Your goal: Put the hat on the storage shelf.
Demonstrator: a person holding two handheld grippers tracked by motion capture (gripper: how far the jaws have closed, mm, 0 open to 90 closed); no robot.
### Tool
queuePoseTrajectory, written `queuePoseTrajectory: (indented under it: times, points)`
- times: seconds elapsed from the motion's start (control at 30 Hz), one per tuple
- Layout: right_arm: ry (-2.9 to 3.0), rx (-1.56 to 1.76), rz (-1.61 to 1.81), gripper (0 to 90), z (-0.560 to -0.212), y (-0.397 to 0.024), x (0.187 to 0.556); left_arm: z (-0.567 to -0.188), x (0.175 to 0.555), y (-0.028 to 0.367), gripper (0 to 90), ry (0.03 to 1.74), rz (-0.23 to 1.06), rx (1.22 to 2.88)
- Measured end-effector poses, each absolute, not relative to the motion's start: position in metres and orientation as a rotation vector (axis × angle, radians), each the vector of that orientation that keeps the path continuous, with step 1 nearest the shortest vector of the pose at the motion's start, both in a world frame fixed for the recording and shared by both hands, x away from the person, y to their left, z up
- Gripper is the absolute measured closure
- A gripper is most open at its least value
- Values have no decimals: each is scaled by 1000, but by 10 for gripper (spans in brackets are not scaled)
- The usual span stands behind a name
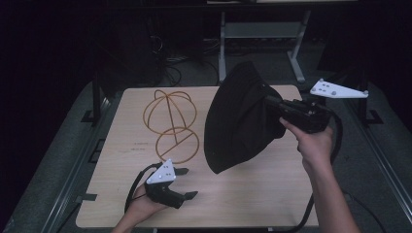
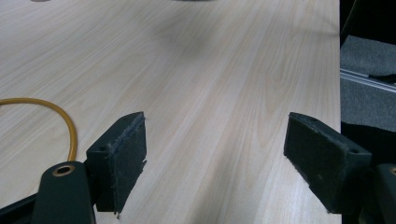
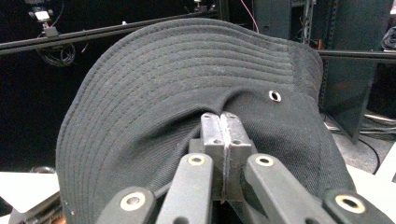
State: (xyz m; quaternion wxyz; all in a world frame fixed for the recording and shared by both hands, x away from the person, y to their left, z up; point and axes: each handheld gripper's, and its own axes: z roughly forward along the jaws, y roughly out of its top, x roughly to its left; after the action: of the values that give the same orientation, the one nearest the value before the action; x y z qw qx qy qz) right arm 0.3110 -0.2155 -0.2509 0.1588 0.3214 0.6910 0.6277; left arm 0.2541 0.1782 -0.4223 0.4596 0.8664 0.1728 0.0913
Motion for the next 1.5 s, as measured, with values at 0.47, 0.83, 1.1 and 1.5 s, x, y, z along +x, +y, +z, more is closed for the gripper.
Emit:
queuePoseTrajectory:
  times: [0.47, 0.83, 1.1, 1.5]
  points:
    - [2018, 875, 1789, 900, -226, -189, 333, -427, 253, 173, 207, 422, 221, 2142]
    - [2069, 829, 1773, 900, -211, -164, 348, -428, 252, 171, 208, 392, 224, 2164]
    - [2095, 785, 1759, 900, -197, -145, 355, -430, 251, 169, 208, 380, 222, 2173]
    - [2134, 741, 1753, 900, -184, -120, 367, -433, 250, 167, 208, 370, 231, 2196]
